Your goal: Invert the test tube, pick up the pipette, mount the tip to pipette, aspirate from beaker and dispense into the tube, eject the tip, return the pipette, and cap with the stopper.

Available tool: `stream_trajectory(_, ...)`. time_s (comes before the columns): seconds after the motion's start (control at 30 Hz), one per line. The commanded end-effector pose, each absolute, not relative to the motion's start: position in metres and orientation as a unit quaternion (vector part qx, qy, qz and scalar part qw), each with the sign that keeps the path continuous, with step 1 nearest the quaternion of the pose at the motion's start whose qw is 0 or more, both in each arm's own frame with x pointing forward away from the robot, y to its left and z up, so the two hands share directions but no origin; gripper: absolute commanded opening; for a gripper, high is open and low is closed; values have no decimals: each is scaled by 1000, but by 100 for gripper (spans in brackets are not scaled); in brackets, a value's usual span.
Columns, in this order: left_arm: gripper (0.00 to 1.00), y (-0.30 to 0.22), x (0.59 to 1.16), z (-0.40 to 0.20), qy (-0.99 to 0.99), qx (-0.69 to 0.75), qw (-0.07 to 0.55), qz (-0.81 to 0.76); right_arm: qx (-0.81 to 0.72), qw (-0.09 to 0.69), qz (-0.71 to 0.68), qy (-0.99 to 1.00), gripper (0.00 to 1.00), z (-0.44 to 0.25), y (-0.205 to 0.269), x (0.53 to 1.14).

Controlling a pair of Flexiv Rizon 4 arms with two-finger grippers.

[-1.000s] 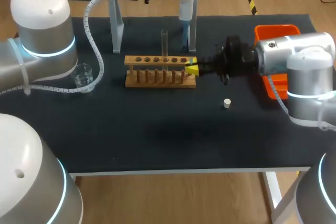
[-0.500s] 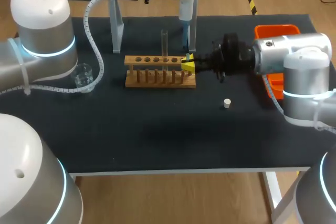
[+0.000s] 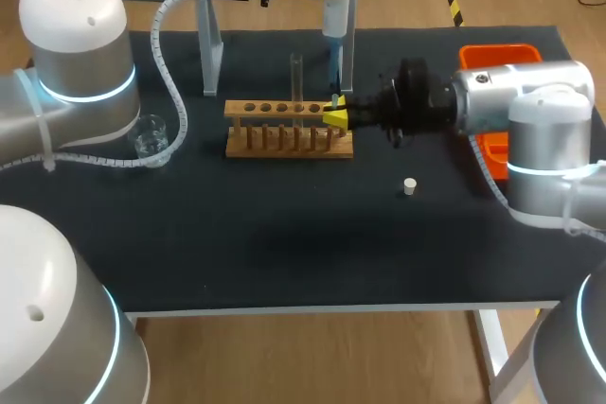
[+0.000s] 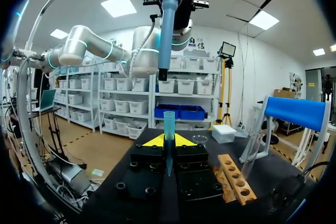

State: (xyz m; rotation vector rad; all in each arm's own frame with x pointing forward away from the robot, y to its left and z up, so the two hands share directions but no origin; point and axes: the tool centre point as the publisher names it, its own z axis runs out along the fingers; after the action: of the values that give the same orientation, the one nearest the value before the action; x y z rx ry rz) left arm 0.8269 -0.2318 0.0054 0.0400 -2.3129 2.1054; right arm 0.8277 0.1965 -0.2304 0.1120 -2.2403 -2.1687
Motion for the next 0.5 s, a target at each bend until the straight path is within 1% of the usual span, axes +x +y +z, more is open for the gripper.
stream_trajectory(0.03,0,-232,828,6,-739,12,7,674,35,9,-696,-717,0,-229,196,824)
stream_trajectory(0.5,0,-232,828,6,-739,12,7,674,34,12,-700,-714,0,-223,197,820)
